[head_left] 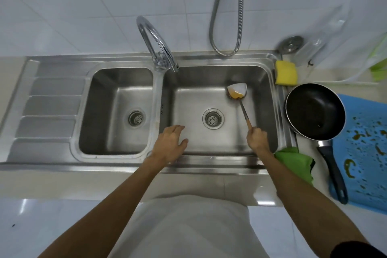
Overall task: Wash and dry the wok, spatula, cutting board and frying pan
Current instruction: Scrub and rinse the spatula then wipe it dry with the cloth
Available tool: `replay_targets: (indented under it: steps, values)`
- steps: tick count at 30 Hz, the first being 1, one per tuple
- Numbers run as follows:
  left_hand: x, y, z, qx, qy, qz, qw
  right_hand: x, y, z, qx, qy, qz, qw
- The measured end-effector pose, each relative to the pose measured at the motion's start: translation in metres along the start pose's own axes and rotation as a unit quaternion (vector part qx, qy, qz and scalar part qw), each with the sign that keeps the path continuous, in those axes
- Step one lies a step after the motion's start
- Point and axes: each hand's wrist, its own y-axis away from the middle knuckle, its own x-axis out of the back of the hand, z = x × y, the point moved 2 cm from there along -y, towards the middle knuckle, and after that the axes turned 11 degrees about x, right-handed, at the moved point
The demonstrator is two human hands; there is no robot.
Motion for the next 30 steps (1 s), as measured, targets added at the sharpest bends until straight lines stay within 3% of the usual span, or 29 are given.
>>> replay_targets:
  steps: [11,16,22,30]
  values:
    - [0.101,-0.089,-0.037,-0.019,-0.006,0.041,0.999,-0.005,0.043,-0.042,0.073,0.048,-0.002,0.996]
    - [0.138,-0.137,-0.035,-0.081,-0.024,0.088,0.993,-0.019,0.058,-0.061,0.104,0.059,-0.006,0.993]
    - [0.153,-0.176,-0.016,-0.153,-0.093,0.092,0.98,-0.036,0.071,-0.076,0.108,0.058,-0.024,0.992]
    - [0.149,-0.18,-0.007,-0.125,-0.017,0.142,0.982,-0.054,0.077,-0.093,0.112,0.043,-0.031,0.992]
